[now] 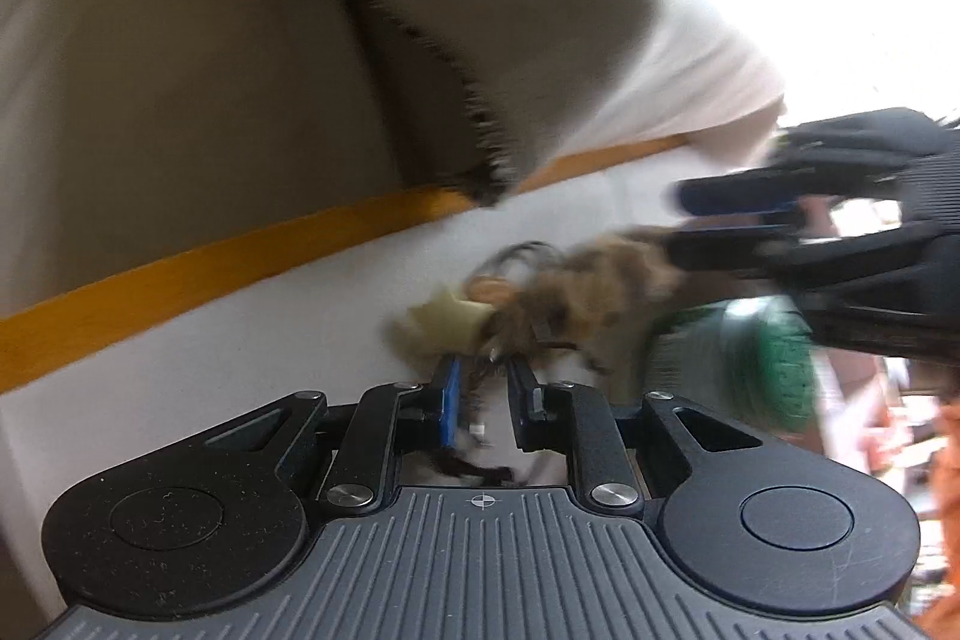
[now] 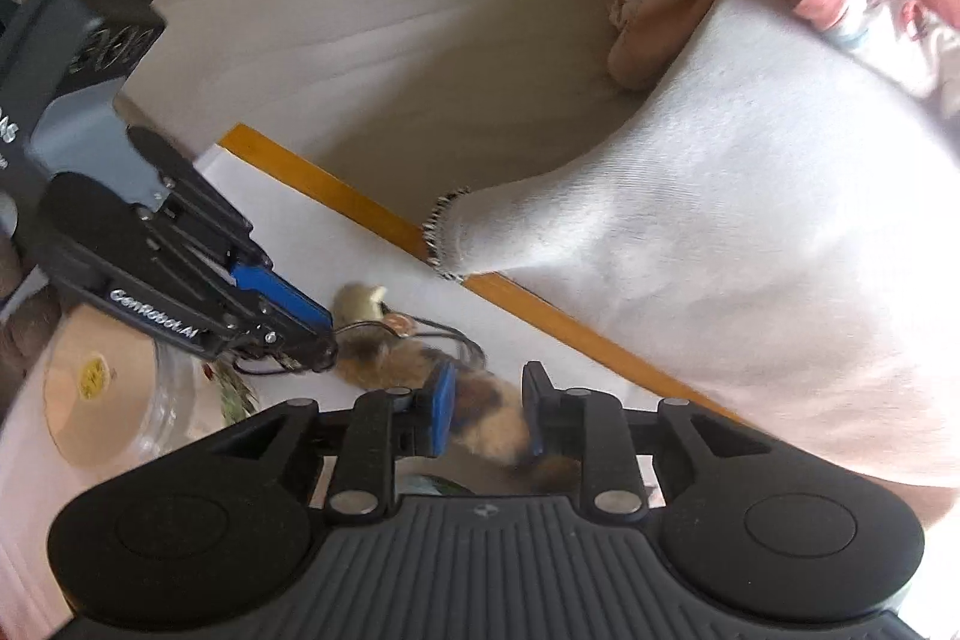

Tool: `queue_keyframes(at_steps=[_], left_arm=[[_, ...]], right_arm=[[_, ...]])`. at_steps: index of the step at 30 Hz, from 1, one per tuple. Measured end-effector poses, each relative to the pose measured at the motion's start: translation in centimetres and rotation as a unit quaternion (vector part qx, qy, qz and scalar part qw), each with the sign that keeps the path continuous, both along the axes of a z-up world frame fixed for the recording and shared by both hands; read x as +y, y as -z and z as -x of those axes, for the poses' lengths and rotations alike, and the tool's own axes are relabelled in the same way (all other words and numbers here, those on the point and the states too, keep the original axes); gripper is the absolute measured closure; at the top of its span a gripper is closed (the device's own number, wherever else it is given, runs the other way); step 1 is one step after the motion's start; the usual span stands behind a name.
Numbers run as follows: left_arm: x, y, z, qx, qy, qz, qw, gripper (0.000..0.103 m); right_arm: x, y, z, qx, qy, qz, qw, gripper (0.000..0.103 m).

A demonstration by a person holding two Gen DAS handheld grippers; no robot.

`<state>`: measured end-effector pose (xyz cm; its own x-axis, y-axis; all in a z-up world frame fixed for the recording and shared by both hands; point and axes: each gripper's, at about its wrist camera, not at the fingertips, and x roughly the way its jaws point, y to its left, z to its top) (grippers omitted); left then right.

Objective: Organize soft objects
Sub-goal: 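Lift the brown keychain and its attached cord with the right tool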

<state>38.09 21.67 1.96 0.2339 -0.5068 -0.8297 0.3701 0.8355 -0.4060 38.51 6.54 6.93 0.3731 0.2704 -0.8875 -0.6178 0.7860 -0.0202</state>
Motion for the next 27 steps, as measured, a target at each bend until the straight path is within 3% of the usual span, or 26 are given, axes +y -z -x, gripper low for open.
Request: queue_keyframes(at_steps=[1,6,9,13,15,17,19,23,25,27], left_arm=[[0.2,0.1,0.0,-0.006,-0.009,-0.009,0.9999,0.089],[2.9,-0.3,0.6,-0.047,-0.076,-0.045,0.9949,0.088],[5.3,-0.8,1.5,-0.072,-0.129,-0.074,0.9863,0.089],[8.8,-1.0,2.9,-0.075,-0.175,-0.049,0.9804,0.089],[9.6,-1.2,3.8,-0.076,-0.168,-0.009,0.9829,0.091],[10.1,-1.5,4.7,-0.075,-0.135,0.06,0.9862,0.091],[10.0,-2.1,5.7,-0.092,-0.101,0.092,0.9864,0.09],[7.4,-3.0,6.5,-0.103,-0.073,0.082,0.9887,0.089],[6.7,-2.9,6.2,-0.101,-0.078,0.077,0.9889,0.089],[6.1,-2.9,6.5,-0.105,-0.092,0.074,0.9874,0.089]], right_arm=[[0.0,0.1,0.1,-0.001,-0.001,-0.003,1.0,0.078],[0.9,0.2,-0.2,0.02,-0.002,-0.043,0.999,0.072],[2.0,0.2,-0.9,0.04,0.007,-0.062,0.997,0.072],[4.3,1.3,-2.1,0.068,0.018,-0.062,0.996,0.072],[5.4,1.7,-2.5,0.071,0.019,-0.052,0.996,0.072],[6.3,1.9,-3.0,0.077,0.024,-0.051,0.995,0.072],[7.6,2.5,-3.7,0.083,0.03,-0.054,0.995,0.071],[9.2,4.0,-4.5,0.103,0.045,-0.04,0.993,0.064],[9.4,5.1,-4.7,0.13,0.047,-0.032,0.99,0.063],[8.7,5.3,-4.6,0.129,0.046,-0.039,0.99,0.062]])
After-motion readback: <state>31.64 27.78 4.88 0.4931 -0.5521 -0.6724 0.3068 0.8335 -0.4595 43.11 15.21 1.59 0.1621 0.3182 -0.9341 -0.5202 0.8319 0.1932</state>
